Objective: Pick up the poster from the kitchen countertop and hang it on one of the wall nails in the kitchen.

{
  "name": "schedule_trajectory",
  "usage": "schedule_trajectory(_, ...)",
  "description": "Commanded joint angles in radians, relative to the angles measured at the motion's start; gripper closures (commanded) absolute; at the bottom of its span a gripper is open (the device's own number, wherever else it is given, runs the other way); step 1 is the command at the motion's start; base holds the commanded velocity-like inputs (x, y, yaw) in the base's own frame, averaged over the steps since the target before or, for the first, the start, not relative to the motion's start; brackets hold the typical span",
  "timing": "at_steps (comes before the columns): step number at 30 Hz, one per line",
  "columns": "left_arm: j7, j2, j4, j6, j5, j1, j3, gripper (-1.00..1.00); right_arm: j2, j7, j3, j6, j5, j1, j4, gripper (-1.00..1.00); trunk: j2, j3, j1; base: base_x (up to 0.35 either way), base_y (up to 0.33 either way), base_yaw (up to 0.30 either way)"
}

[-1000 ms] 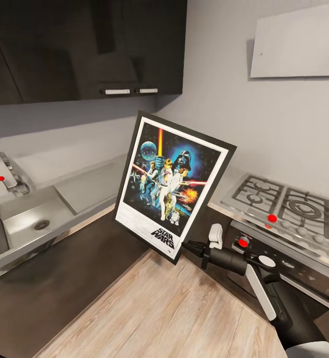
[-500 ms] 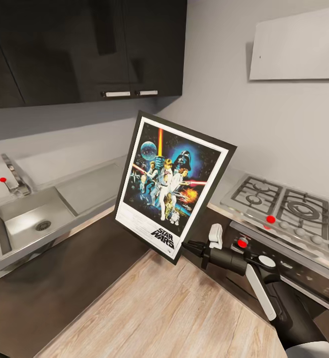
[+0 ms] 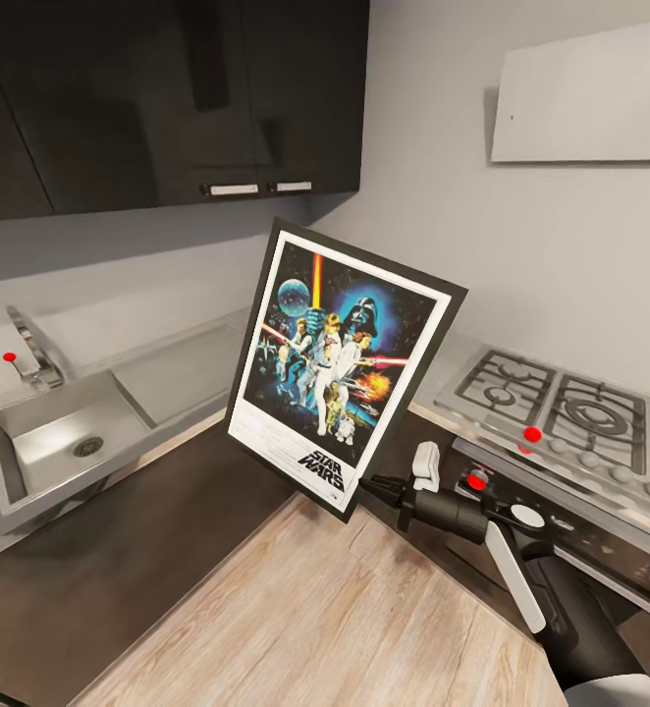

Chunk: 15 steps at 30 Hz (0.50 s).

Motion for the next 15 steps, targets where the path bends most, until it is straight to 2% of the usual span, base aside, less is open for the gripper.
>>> schedule_trajectory(1, -0.003, 0.000, -0.001, -0.003, 0.001, 0.000, 0.001, -1.00, -0.001, 0.000, 0.002, 0.011, -0.011, -0.001, 0.000, 1.00, 0.006, 0.002, -0.003, 0.000, 0.000, 0.000)
schedule_trajectory(11, -0.003, 0.000, -0.001, -0.003, 0.000, 0.000, 0.000, -1.00, -0.001, 0.000, 0.002, 0.011, -0.010, -0.001, 0.000, 1.00, 0.076, 0.033, -0.042, 0.000, 0.000, 0.000)
schedule_trajectory(15, -0.003, 0.000, -0.001, -0.003, 0.001, 0.000, 0.000, -1.00, -0.001, 0.000, 0.002, 0.011, -0.010, -0.001, 0.000, 1.00, 0.076, 0.033, -0.042, 0.000, 0.000, 0.000)
